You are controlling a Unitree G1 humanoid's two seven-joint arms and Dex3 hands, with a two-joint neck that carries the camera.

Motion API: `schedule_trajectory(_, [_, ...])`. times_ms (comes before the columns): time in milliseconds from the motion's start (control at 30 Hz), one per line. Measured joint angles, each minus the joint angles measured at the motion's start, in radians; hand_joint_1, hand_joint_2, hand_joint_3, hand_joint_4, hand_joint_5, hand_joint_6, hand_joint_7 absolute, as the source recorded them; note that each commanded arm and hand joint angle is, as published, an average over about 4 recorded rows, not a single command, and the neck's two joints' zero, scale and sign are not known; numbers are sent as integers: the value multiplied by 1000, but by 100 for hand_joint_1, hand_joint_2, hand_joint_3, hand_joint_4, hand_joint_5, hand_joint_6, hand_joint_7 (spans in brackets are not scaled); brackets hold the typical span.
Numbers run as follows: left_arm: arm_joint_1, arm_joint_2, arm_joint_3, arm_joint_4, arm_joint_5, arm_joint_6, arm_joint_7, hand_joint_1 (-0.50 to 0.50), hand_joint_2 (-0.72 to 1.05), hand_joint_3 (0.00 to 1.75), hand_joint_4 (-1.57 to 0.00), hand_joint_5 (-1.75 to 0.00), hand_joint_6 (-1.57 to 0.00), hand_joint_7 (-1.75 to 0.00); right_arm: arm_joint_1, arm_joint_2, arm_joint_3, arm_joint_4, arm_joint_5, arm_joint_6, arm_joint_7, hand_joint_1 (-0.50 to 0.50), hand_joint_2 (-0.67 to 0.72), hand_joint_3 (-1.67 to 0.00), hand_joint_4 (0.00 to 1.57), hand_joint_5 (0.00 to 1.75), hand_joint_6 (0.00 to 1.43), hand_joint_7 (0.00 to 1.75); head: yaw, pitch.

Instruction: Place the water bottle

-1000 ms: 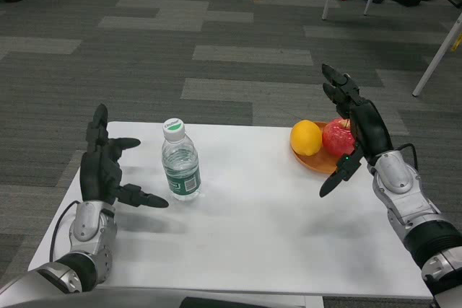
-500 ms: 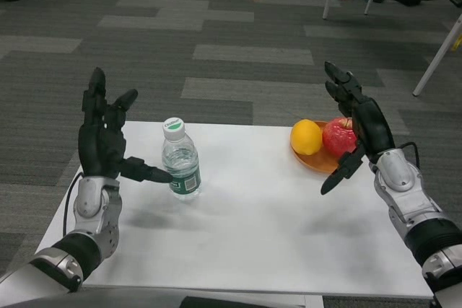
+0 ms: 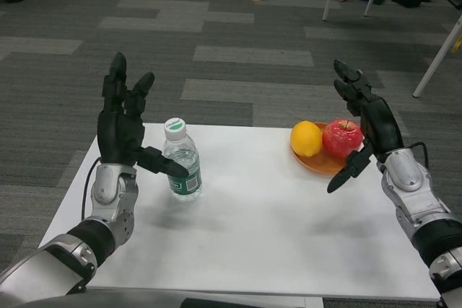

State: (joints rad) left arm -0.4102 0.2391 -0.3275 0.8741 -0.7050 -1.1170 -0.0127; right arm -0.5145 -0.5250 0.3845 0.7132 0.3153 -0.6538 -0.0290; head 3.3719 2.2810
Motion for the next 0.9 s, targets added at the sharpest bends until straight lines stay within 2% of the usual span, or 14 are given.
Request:
schedule_trajectory(133, [0, -4, 2, -45, 15, 19, 0, -50, -37, 7, 0, -62, 0, -7, -3, -12, 1, -1, 2, 0, 0, -50, 55, -16, 0, 0, 0, 7, 3, 7])
schedule_trajectory(300, [1, 0, 9, -112, 26, 48, 0, -50, -37, 9, 0, -62, 0, -7, -5, -8, -8, -4, 2, 0, 0, -50, 57, -12, 0, 0, 0, 7, -3, 4])
schedule_trajectory(433, [0, 17, 15, -144, 26, 54, 0, -50, -37, 9, 0, -62, 0, -7, -5, 12, -26, -12, 2, 0, 1, -50, 55, -8, 0, 0, 0, 7, -3, 12])
schedule_trajectory(533, [2, 33, 21, -165, 25, 61, 0, -50, -37, 2, 0, -62, 0, -7, -5, 30, -37, -30, 2, 0, 1, -50, 53, -8, 0, 0, 0, 7, -3, 22])
schedule_trajectory(667, [8, 50, 49, -209, 26, 79, 0, -50, -37, 9, 0, -62, 0, -7, -5, 54, -44, -44, 2, 0, 1, -49, 53, -10, 0, 0, 0, 7, -1, 30])
schedule_trajectory(767, [15, 56, 70, -236, 26, 85, 0, -50, -37, 7, 0, -62, 0, -7, -5, 62, -44, -46, 1, 0, 1, -48, 53, -16, 0, 0, 0, 7, -2, 30])
schedule_trajectory(900, [22, 58, 84, -247, 26, 89, 0, -50, -37, 2, 0, -54, 0, -7, -5, 64, -44, -52, 2, 0, 1, -50, 53, -14, 0, 0, 0, 7, -4, 28])
